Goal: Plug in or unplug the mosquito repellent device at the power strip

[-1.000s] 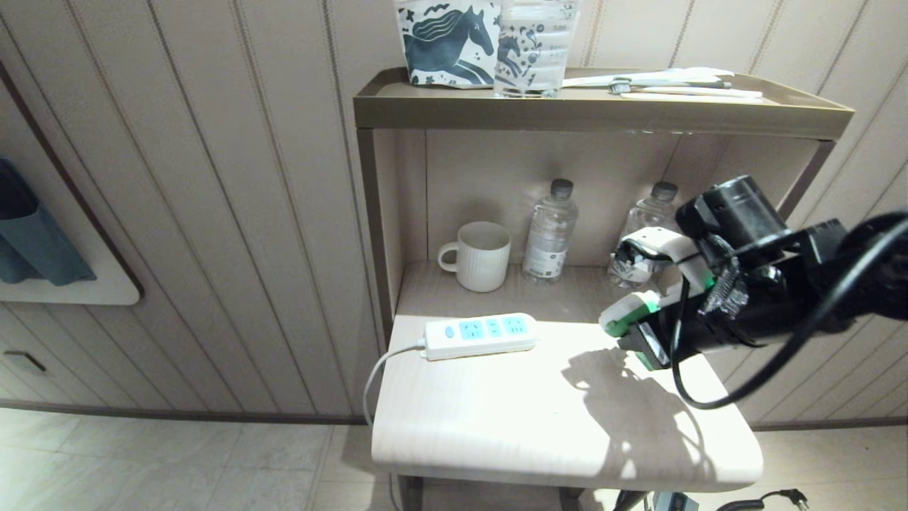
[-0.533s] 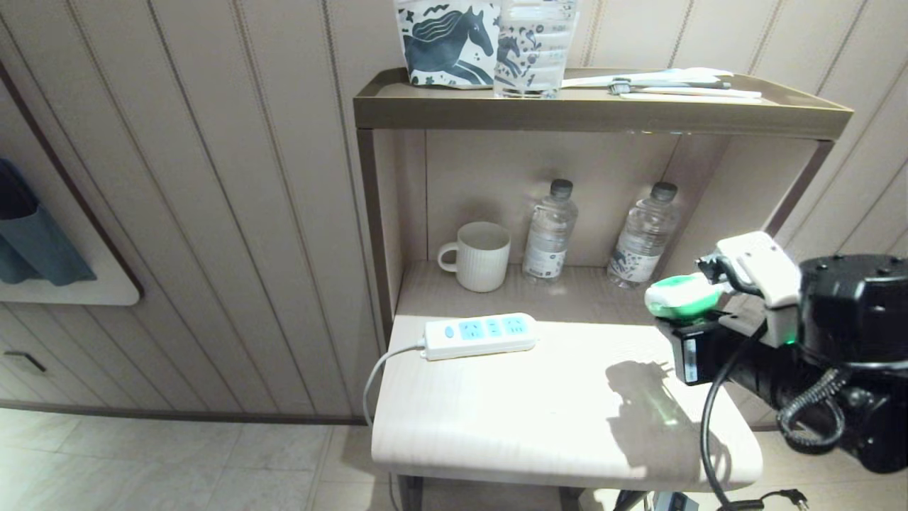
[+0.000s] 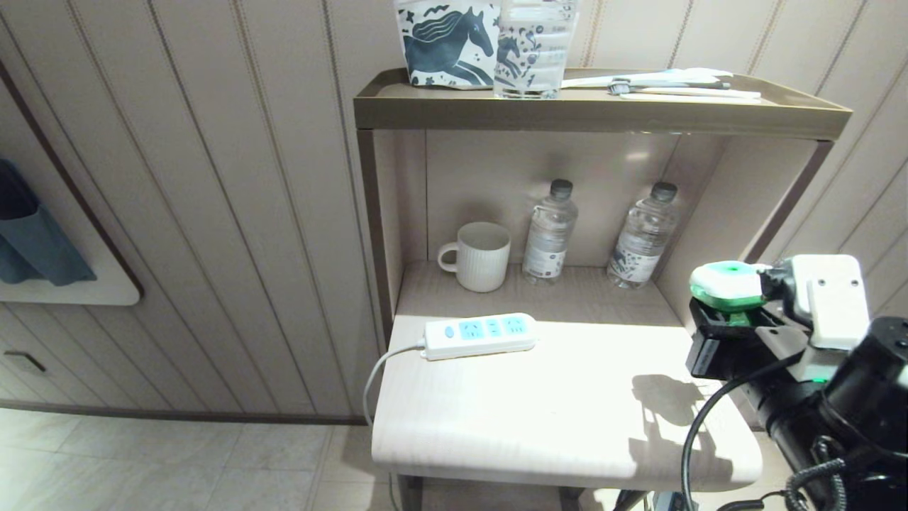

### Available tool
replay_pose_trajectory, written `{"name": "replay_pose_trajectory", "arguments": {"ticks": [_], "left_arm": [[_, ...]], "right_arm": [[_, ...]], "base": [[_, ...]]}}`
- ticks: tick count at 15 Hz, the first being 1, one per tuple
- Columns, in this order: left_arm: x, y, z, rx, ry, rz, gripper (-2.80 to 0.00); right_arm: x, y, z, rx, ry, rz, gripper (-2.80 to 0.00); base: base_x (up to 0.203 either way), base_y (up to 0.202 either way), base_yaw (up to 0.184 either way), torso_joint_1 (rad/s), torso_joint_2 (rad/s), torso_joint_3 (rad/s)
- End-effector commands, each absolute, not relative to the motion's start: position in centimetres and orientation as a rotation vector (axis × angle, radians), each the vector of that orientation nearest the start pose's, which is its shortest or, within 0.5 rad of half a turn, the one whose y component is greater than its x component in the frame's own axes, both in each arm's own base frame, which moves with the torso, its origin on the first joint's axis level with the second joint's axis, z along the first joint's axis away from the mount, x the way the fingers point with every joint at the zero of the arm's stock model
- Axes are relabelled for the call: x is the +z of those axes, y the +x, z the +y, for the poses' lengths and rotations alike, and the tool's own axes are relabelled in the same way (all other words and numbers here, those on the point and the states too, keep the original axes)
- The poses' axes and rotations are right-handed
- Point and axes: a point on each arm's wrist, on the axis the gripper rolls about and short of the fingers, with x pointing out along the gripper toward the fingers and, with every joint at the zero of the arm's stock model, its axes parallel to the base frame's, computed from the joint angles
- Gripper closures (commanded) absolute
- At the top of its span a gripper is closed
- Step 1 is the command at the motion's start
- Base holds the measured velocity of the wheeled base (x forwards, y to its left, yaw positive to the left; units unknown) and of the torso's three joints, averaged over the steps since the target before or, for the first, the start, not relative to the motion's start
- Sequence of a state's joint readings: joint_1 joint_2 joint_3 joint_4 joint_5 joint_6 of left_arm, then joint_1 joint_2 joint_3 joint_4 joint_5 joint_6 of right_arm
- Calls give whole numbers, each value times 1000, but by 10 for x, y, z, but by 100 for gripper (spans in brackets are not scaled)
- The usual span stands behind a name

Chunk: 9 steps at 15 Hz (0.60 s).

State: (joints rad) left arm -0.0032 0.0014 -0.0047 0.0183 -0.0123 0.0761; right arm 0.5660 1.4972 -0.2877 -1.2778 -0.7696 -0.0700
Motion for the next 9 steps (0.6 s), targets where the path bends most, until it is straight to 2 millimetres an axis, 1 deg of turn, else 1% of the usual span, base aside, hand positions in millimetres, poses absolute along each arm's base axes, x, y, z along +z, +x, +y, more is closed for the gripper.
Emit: {"name": "replay_pose_trajectory", "arguments": {"ticks": [1,5,7,9], "left_arm": [[75,-23,0,-16,77,15,0],[75,-23,0,-16,77,15,0],[75,-23,0,-16,77,15,0],[75,-23,0,-16,77,15,0]], "right_arm": [[155,186,103,-203,-55,-25,0],[140,193,110,-223,-62,-2,0],[131,200,115,-235,-55,-22,0],[131,199,118,-237,-79,-29,0]], "base": [[0,0,0,0,0,0],[0,0,0,0,0,0],[0,0,0,0,0,0],[0,0,0,0,0,0]]}}
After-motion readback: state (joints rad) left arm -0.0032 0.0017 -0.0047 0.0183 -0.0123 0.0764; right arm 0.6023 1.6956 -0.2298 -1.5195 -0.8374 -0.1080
